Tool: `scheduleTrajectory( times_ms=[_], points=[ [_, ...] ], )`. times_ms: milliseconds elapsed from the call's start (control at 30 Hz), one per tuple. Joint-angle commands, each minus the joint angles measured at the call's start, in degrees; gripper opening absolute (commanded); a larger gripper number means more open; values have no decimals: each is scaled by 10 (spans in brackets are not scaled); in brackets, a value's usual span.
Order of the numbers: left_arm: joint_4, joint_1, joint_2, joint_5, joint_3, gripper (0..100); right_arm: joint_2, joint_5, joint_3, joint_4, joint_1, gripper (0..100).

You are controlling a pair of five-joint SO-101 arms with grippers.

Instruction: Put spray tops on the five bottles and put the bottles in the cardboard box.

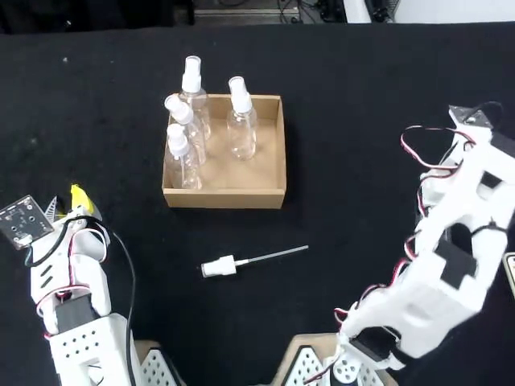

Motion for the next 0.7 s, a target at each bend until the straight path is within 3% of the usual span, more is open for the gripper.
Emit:
scheduleTrajectory(
  times_ms=[0, 267, 467, 667],
  points=[
    [-10, 0, -6, -3, 13, 102, 68, 13, -88, -5, -19, 364],
    [-10, 0, -7, -3, 13, 102, 164, 17, -175, 8, -22, 361],
    [-10, 0, -7, -3, 13, 102, 166, 16, -180, 48, -22, 159],
    [-10, 0, -7, -3, 13, 102, 167, 35, -229, 52, -24, 105]
  ],
)
